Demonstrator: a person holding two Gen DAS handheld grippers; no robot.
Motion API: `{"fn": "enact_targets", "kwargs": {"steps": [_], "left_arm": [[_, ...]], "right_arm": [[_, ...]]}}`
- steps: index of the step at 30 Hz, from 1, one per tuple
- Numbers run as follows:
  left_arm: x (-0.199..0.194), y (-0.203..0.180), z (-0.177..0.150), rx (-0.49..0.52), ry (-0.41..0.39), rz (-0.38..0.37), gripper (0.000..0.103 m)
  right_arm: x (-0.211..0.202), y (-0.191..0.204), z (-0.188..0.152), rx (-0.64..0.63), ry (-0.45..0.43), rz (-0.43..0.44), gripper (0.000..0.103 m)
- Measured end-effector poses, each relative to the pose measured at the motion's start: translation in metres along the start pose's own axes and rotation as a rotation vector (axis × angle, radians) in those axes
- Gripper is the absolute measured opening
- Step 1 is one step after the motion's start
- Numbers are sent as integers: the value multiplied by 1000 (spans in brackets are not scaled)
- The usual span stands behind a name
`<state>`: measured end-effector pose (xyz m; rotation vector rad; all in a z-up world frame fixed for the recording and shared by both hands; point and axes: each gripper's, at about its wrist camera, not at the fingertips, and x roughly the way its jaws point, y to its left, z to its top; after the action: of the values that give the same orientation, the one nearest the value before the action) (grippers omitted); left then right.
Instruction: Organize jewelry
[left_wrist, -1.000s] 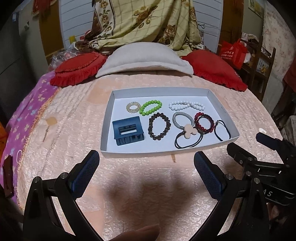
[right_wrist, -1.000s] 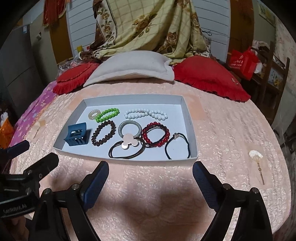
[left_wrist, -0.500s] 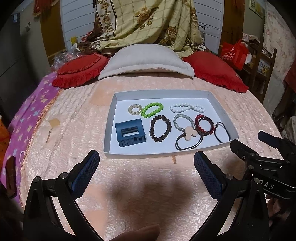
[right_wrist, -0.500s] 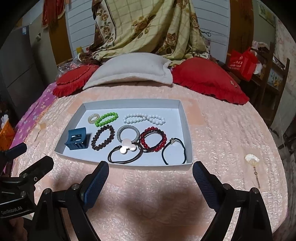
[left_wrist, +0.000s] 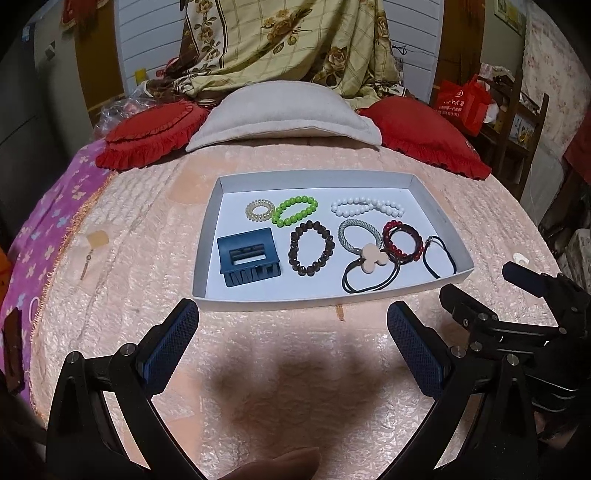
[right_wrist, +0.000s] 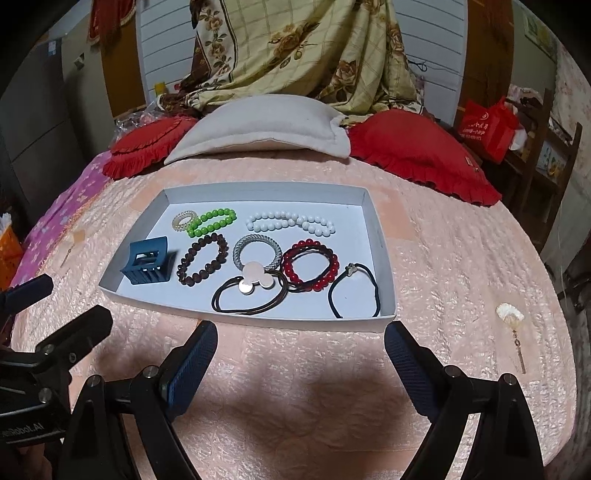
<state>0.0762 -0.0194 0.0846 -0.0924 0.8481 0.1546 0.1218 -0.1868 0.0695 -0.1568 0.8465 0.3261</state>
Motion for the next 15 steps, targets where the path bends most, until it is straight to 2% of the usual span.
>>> {"fn": "enact_targets", "kwargs": {"steps": [15], "left_arm": [[-3,4,-2,-14,-9,5,102]], "right_arm": [[-4,-1,-4,-1,-7,-3,90]]}}
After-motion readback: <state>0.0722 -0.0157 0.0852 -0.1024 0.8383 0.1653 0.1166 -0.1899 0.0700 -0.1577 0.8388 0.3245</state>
